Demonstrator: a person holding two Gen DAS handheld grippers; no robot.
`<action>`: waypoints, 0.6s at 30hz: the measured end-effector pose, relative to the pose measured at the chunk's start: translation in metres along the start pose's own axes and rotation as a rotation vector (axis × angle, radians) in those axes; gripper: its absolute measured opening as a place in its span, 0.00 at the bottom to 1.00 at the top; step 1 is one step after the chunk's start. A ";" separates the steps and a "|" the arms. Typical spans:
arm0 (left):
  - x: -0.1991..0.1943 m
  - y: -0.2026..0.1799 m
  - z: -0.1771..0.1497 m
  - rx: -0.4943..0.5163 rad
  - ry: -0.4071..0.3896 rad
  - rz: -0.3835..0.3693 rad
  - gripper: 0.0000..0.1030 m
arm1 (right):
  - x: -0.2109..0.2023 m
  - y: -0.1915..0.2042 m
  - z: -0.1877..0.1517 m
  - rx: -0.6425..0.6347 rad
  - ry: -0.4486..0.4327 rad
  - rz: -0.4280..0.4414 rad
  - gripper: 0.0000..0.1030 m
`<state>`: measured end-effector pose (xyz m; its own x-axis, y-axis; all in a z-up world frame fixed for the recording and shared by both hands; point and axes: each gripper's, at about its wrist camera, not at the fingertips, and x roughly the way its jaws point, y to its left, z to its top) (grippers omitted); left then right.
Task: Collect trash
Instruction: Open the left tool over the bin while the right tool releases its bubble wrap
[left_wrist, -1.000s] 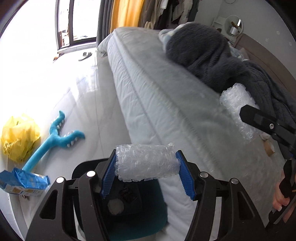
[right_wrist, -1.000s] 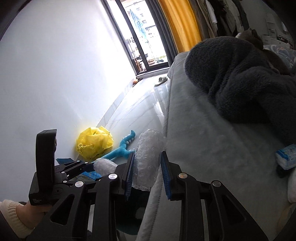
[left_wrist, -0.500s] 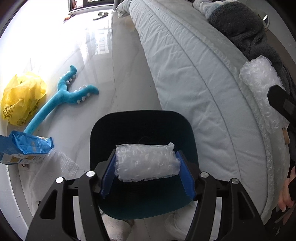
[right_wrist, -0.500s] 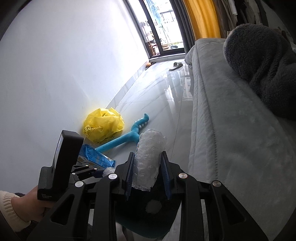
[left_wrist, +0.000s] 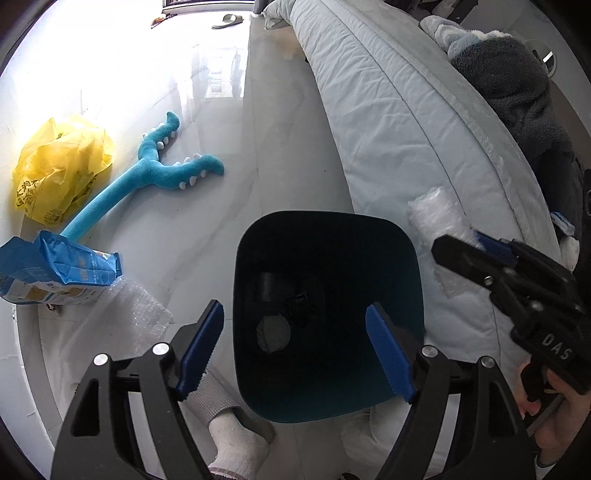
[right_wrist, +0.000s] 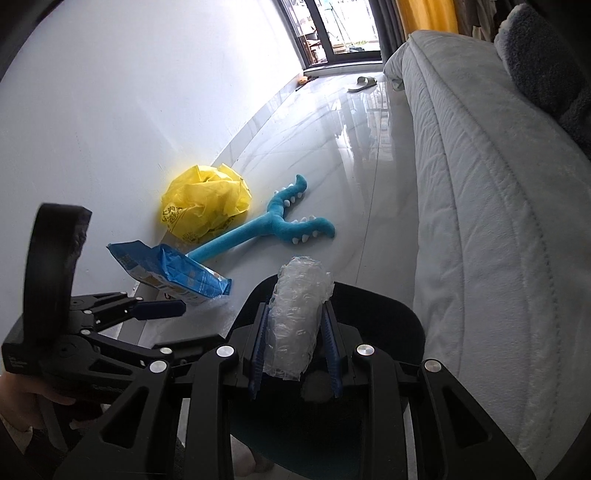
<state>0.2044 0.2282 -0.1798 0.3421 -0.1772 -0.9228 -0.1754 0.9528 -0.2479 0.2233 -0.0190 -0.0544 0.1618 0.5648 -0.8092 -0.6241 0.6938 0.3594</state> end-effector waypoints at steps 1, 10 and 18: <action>-0.002 0.002 0.000 -0.001 -0.008 0.000 0.79 | 0.005 0.002 -0.002 -0.002 0.013 -0.002 0.28; -0.034 0.009 0.007 0.023 -0.130 0.003 0.79 | 0.033 0.006 -0.013 -0.020 0.089 -0.018 0.29; -0.063 0.005 0.012 0.035 -0.261 -0.035 0.79 | 0.062 0.001 -0.030 -0.033 0.187 -0.069 0.30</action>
<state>0.1929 0.2472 -0.1194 0.5749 -0.1449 -0.8053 -0.1289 0.9559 -0.2640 0.2099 0.0034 -0.1175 0.0617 0.4215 -0.9047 -0.6417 0.7110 0.2875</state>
